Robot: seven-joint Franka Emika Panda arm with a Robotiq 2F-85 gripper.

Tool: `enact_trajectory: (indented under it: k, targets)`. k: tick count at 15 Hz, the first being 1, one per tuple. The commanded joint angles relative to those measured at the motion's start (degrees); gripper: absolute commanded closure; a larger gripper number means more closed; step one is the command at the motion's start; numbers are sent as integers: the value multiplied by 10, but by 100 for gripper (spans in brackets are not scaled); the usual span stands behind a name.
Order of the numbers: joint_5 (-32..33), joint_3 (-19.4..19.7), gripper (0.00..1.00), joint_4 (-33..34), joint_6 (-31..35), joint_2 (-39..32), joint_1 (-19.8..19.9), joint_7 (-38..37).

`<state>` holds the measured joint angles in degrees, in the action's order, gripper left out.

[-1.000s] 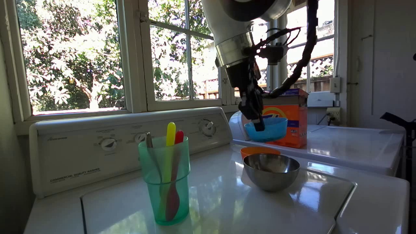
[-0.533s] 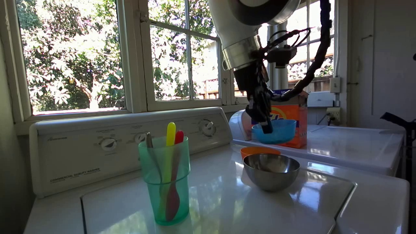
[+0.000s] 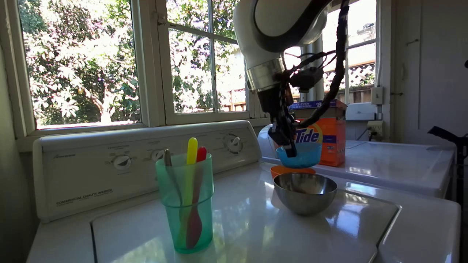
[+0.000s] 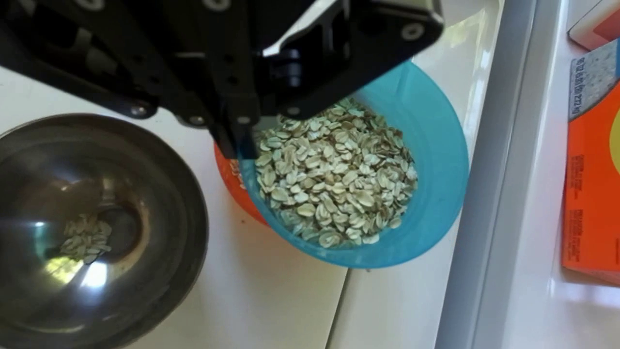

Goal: Move the green cup to the left, then put the blue bowl in the orange bowl

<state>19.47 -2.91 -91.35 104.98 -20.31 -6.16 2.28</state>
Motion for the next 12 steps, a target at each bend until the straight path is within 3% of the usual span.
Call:
enact_trajectory:
  k: [1, 12]
  targets:
    - [-2, 0, 99, 32, 23, -36, -1, 13]
    - [-2, -1, 99, 9, 44, -16, -20, -17]
